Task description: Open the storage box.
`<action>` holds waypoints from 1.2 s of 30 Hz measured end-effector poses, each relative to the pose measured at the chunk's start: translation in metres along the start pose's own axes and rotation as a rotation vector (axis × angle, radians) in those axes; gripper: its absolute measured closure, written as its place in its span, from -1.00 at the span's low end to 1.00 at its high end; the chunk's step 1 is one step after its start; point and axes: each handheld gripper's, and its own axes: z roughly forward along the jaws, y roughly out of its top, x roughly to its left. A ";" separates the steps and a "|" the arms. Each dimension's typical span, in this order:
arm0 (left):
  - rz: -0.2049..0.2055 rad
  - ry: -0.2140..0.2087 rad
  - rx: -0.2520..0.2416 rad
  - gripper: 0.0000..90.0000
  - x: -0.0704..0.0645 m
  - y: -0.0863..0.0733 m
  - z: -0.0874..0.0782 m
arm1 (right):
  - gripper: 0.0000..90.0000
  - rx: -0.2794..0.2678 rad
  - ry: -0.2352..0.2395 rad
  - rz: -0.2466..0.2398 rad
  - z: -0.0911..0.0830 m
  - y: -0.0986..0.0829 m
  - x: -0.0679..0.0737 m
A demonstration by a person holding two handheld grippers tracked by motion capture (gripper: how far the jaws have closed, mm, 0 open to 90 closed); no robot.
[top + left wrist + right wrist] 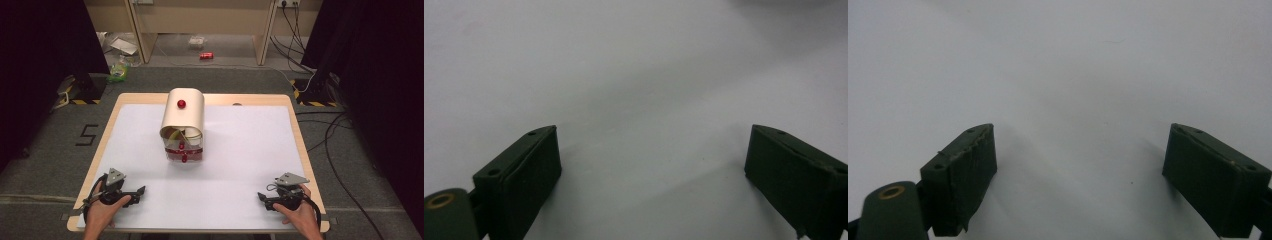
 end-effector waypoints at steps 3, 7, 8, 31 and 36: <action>0.000 0.000 0.000 -0.85 0.000 0.000 0.000 | -0.65 0.002 -0.001 0.009 -0.001 0.000 0.000; 0.000 0.000 0.000 -0.85 0.000 0.000 0.000 | -0.58 -0.024 -0.008 0.016 -0.002 0.004 -0.001; 0.000 0.000 0.000 -0.85 0.000 0.000 0.000 | -0.58 -0.024 -0.008 0.016 -0.002 0.004 -0.001; -0.002 -0.003 -0.001 -0.84 0.001 0.000 0.000 | -0.47 -0.157 0.011 -0.053 0.004 0.033 0.030; -0.002 -0.004 -0.001 -0.85 0.001 0.000 0.000 | -0.46 -0.171 0.018 -0.060 0.006 0.038 0.034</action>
